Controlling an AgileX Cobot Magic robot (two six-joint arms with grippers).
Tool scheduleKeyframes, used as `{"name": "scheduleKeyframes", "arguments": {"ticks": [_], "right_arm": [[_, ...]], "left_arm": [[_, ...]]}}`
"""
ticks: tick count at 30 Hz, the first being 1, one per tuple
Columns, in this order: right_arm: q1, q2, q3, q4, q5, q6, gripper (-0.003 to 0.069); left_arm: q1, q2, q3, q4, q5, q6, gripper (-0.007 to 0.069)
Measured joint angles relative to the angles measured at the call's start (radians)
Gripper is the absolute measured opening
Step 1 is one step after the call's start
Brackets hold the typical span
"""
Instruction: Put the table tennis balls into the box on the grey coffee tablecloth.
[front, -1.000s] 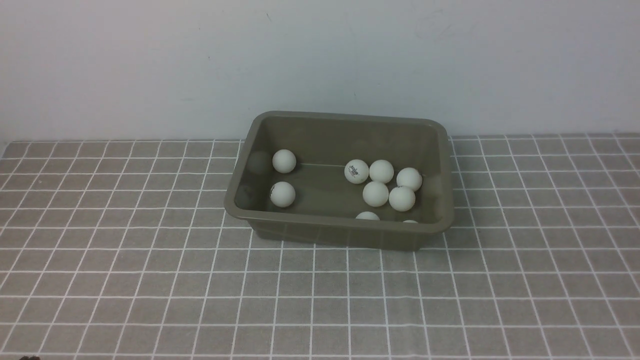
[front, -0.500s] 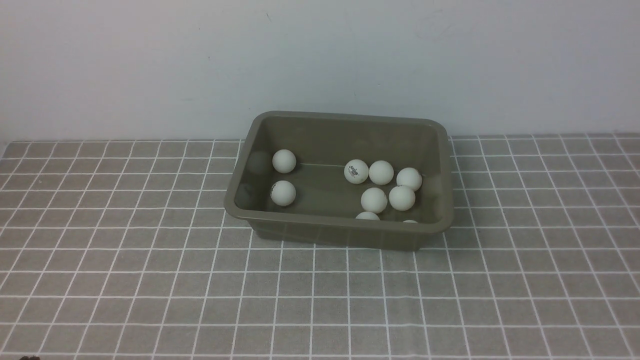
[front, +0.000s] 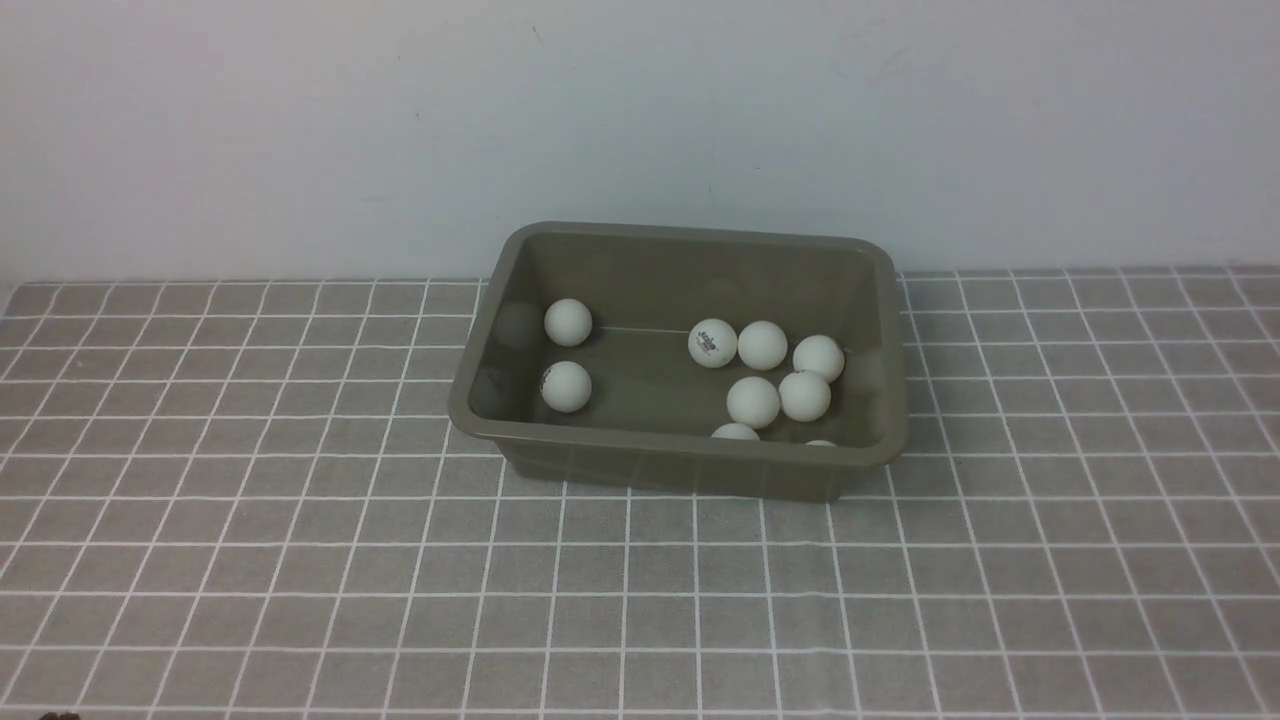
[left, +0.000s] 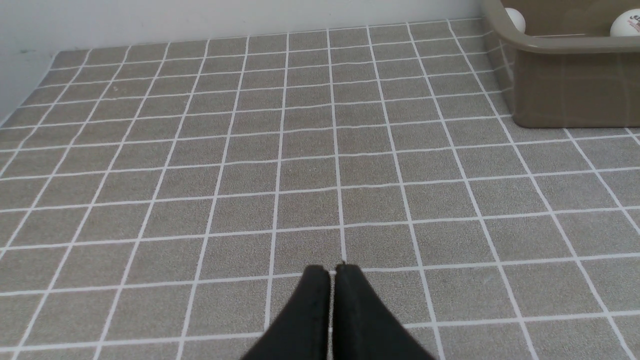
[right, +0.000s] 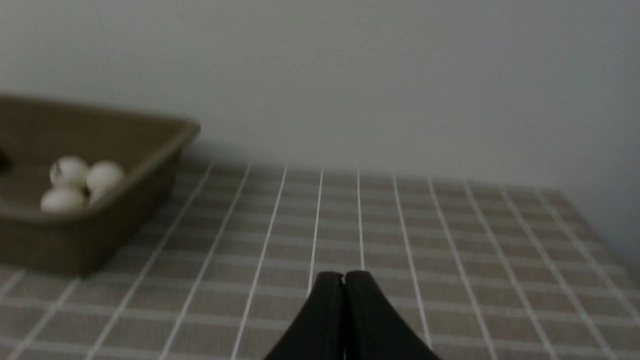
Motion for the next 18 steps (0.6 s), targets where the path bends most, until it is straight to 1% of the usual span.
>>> {"name": "scheduleKeyframes", "arguments": {"ticks": [2,18], "right_arm": [[0.0,0.0,0.041,0.0,0.028,0.0,-0.0014],[0.0,0.0,0.041,0.0,0.029,0.001,-0.0014]], "left_arm": [[0.0,0.0,0.0,0.0,-0.001,0.0,-0.0005],[0.0,0.0,0.0,-0.001,-0.001,0.0,-0.0005]]}}
